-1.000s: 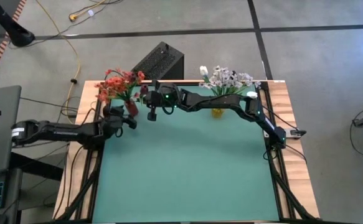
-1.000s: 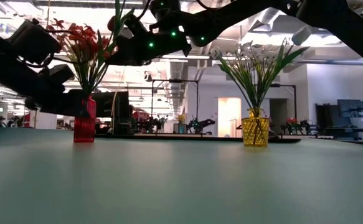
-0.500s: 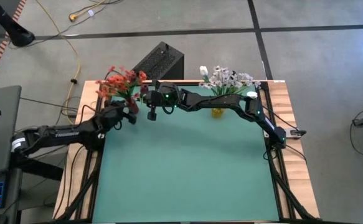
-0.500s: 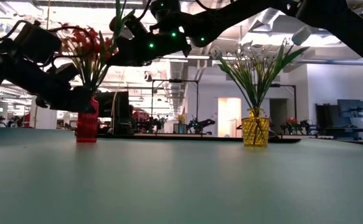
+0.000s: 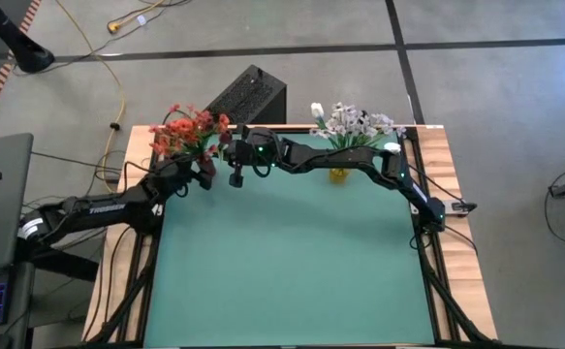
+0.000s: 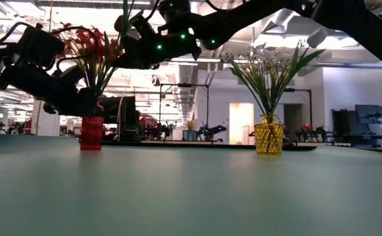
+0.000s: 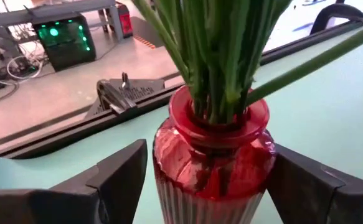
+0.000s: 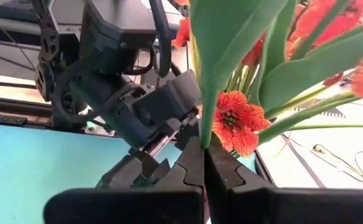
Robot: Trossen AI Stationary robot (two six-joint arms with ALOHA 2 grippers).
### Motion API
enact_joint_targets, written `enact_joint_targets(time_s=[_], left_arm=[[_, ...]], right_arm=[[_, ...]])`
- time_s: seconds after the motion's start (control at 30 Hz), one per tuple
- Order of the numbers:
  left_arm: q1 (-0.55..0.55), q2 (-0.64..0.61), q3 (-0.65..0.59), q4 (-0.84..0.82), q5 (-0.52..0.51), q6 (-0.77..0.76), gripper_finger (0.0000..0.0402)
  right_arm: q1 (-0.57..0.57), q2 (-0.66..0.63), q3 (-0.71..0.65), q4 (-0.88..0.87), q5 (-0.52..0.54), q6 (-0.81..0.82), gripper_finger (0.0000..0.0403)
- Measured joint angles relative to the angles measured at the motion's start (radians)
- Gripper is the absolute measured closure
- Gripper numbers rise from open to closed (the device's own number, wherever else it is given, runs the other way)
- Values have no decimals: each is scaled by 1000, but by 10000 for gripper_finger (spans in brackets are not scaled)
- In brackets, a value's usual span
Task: Sort flowers into vase by color
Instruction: Put the dark red flower into the red flower vase
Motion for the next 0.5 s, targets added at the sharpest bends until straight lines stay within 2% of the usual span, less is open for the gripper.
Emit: enact_joint_targets(time_s=[0.2,0.5], left_arm=[[0,66,0,96,22,19,176],[-2,81,2,95,23,36,177]], right_arm=[[0,0,0,4,-10,13,382],[-8,-6,0,24,13,25,382]])
